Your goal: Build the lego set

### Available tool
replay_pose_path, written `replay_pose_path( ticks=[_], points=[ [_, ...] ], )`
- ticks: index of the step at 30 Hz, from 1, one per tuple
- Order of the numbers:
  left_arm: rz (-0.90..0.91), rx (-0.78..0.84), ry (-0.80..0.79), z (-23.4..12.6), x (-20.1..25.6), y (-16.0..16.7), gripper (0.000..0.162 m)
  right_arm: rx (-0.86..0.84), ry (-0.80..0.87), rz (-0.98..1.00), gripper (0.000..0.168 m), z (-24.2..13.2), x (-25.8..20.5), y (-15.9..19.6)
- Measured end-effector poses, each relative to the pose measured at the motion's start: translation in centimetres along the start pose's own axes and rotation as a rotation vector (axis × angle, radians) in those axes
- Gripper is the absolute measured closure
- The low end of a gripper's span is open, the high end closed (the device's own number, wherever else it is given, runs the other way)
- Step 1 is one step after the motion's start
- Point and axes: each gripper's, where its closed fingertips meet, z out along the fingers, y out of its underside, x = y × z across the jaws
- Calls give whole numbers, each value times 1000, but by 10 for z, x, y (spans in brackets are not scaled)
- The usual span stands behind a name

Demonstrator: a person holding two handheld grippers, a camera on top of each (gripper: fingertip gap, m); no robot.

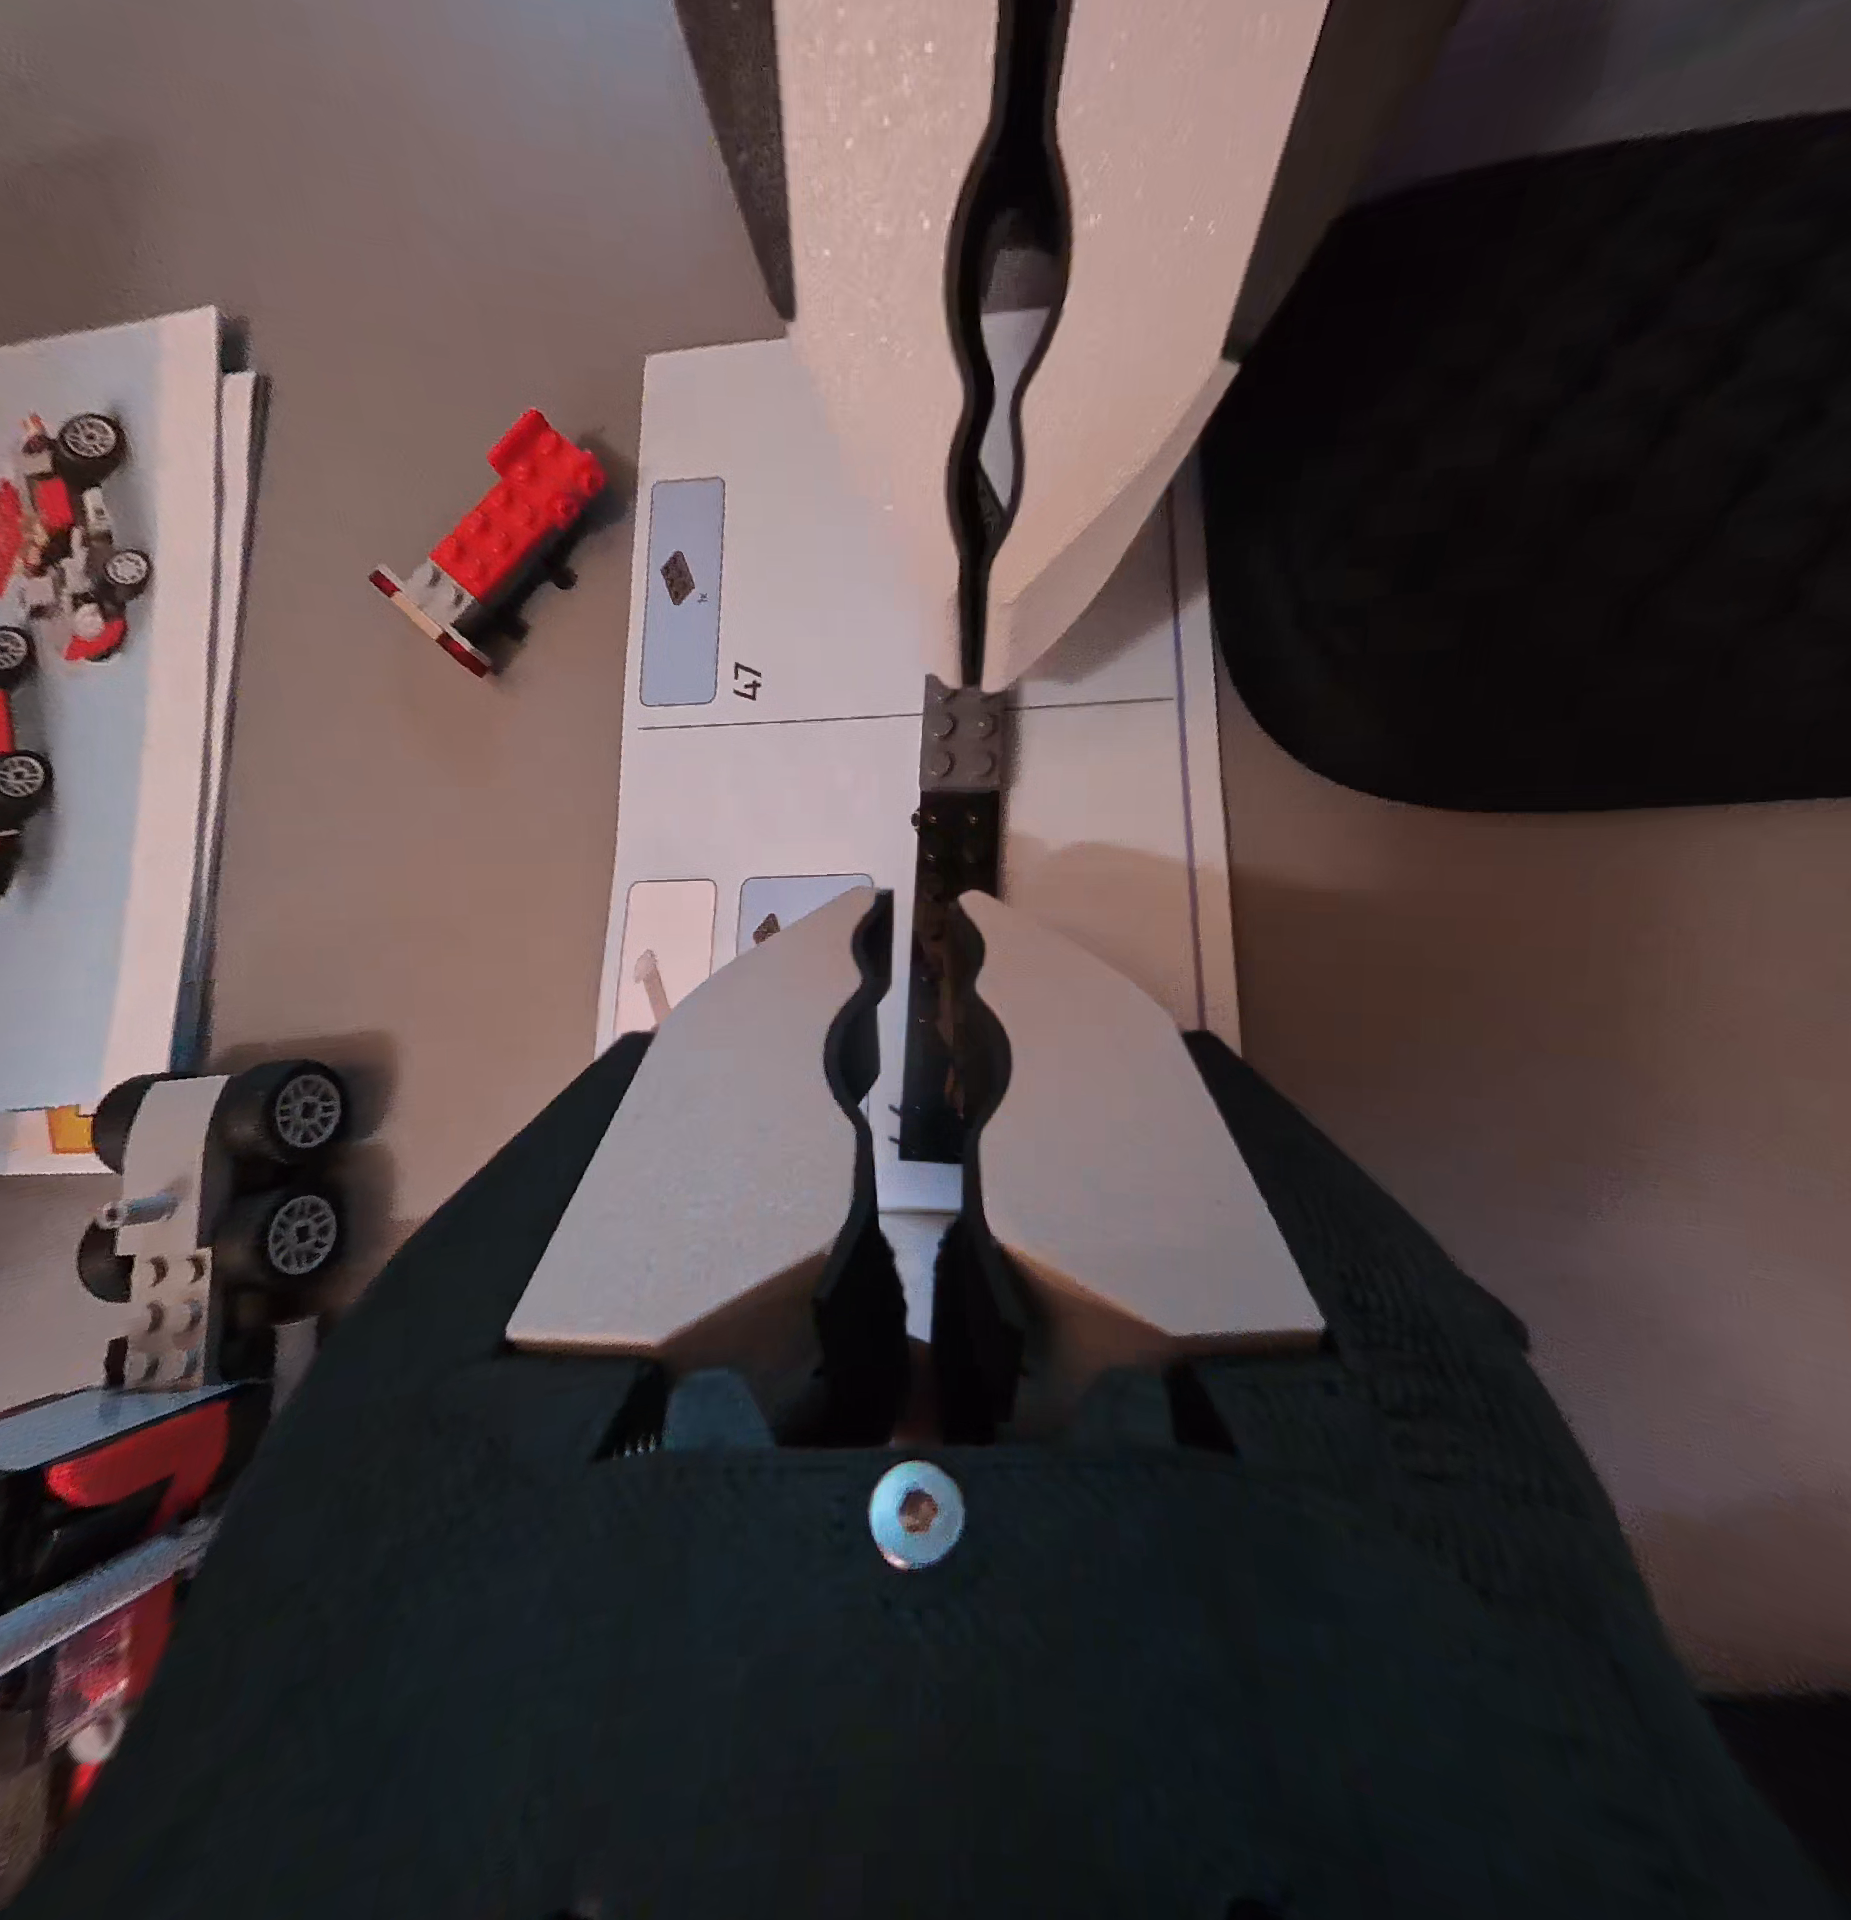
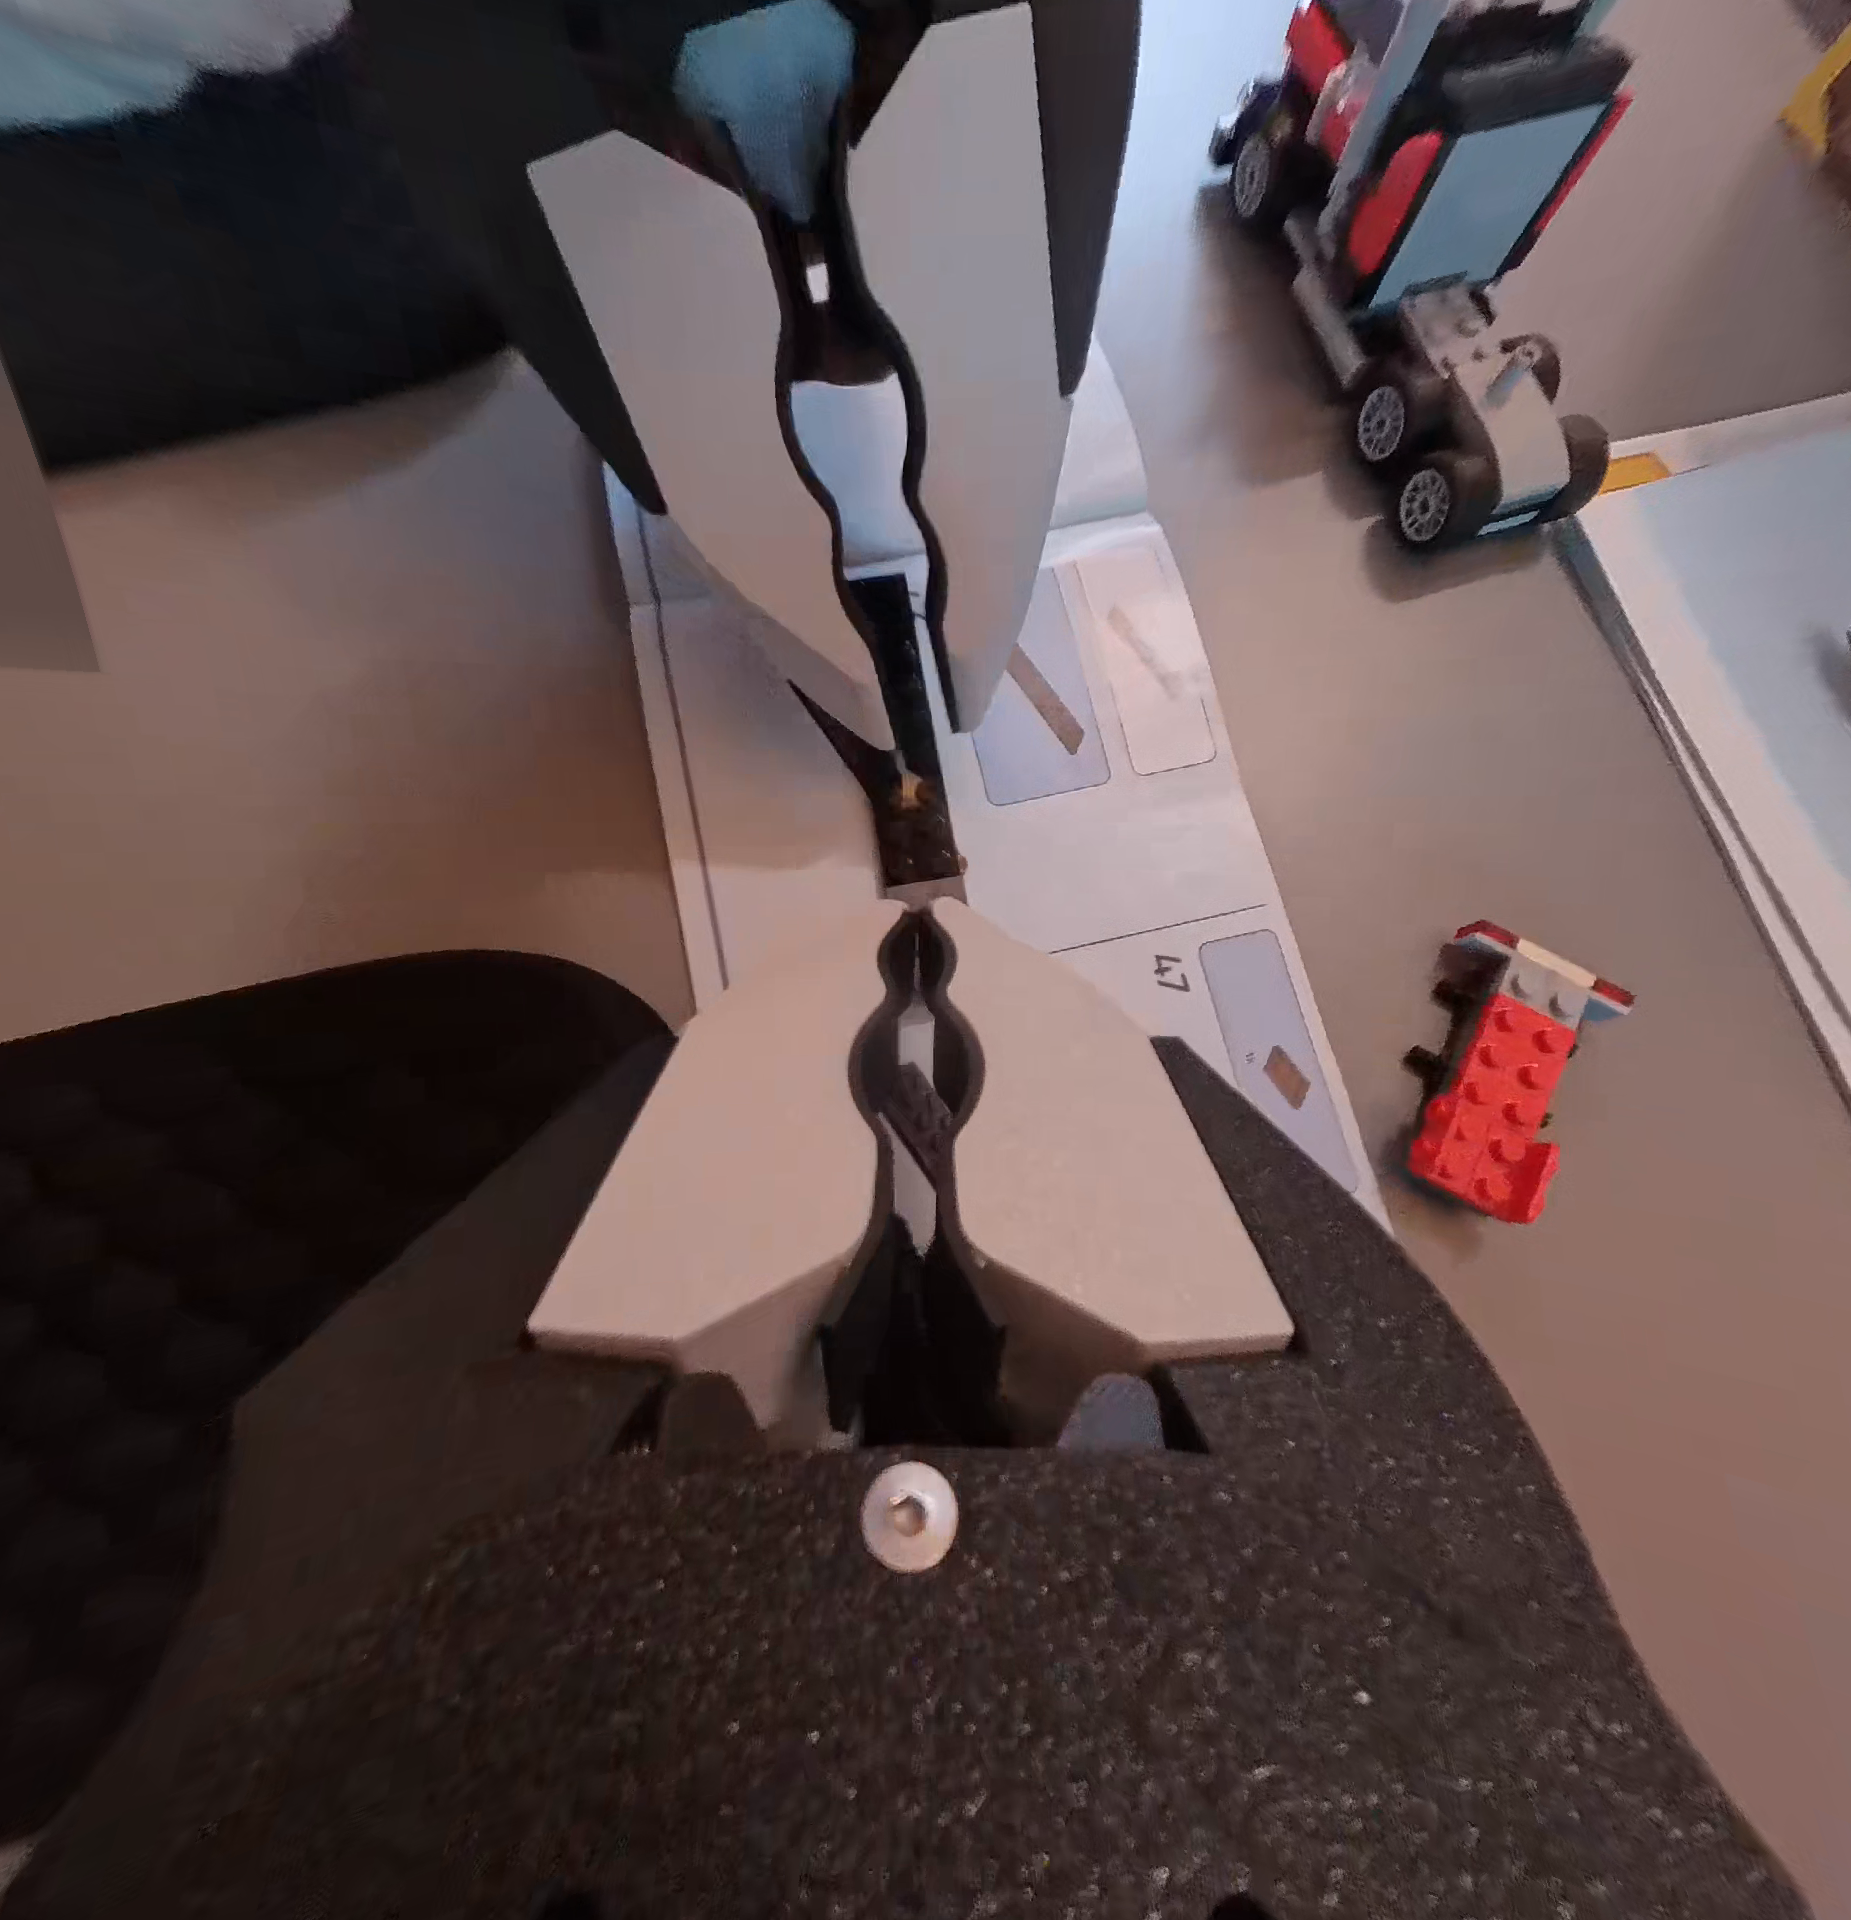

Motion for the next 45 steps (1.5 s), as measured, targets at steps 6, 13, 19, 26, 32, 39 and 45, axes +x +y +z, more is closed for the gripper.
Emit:
replay_pose_path(
  ticks=[6, 13, 19, 26, 32, 39, 45],
  points=[
    [-101, 40, 84, 11, 6, 5, 160, -172, -22, -48, 168, 11, -1, 12],
    [-151, 117, 111, 12, 8, 2, 162, -322, -35, 63, 168, 11, -1, 15],
    [-175, 135, 122, 12, 8, 2, 162, -452, -32, 131, 168, 11, -2, 16],
    [-155, 124, 133, 14, 13, 2, 161, -457, -69, 68, 168, 13, -2, 14],
    [-141, 124, 124, 14, 14, 1, 161, -307, -57, 18, 168, -7, 8, 10],
    [-145, 124, 128, 14, 14, 1, 161, -430, -52, -84, 168, 3, 7, 18],
    [-160, 125, 141, 14, 14, 1, 161, -457, -49, -113, 168, 7, 3, 19]
  ],
)
